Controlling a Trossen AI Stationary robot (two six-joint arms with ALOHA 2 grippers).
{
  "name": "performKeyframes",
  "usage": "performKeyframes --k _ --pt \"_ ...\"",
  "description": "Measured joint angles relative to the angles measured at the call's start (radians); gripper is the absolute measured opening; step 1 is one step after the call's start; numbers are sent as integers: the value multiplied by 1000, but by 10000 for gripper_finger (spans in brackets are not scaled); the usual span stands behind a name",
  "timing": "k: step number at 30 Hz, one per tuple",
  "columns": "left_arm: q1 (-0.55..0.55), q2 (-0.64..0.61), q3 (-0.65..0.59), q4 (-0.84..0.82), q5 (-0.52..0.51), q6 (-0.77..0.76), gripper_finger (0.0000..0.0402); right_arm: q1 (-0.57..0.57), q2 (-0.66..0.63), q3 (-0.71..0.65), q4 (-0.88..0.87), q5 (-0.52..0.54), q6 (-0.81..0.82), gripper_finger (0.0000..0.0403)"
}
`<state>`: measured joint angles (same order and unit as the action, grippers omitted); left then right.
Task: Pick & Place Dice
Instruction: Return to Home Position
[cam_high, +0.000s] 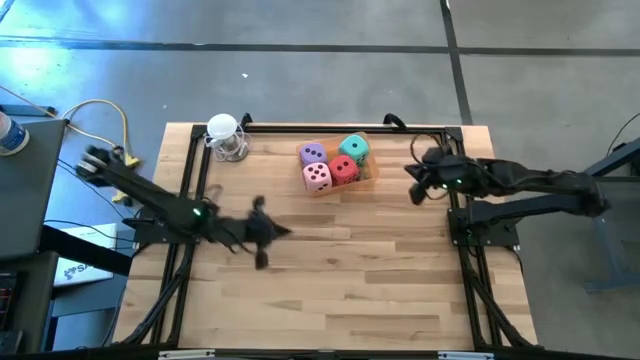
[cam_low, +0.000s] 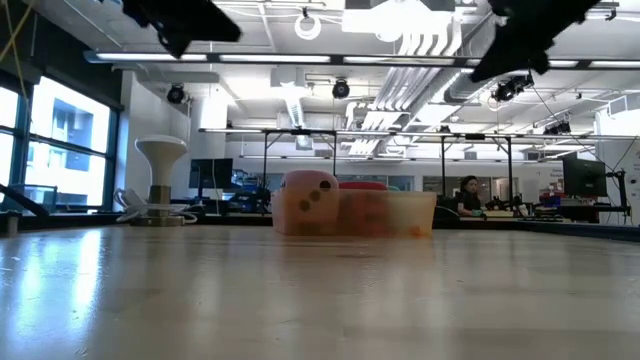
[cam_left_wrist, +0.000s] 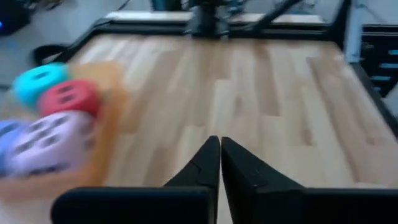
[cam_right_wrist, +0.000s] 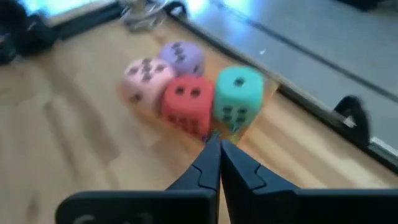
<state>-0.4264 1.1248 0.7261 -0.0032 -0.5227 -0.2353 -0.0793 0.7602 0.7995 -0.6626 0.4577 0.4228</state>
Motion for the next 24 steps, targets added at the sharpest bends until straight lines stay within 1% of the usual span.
performKeyframes --k 2,4,5,7,12,13,15,17,22,24 --pt "28 -110 0 -140 -4 -33 5 35 -44 -17 -26 -26 -1 1" --pt "58 -206 -1 -253 -6 -66 1 75 -104 -57 5 -47 -2 1" --pt "72 -251 -5 -301 -6 -77 1 97 -137 -80 33 -60 -9 1" --pt "97 -331 -23 -362 -5 -81 1 139 -205 -145 145 -111 -56 1" --pt "116 -507 -95 -377 11 -13 1 229 -358 -379 501 -351 -217 1" --pt "112 -546 -114 -374 11 2 1 236 -386 -425 551 -371 -255 1" --pt "105 -622 -160 -351 11 30 0 237 -439 -499 634 -369 -316 1" --pt "104 -702 -212 -341 11 35 0 230 -488 -549 681 -386 -344 1" --pt "149 -875 -327 -342 5 -22 0 195 -601 -626 692 -527 -337 1" --pt "168 -936 -368 -343 18 -24 0 181 -635 -662 712 -559 -312 1"
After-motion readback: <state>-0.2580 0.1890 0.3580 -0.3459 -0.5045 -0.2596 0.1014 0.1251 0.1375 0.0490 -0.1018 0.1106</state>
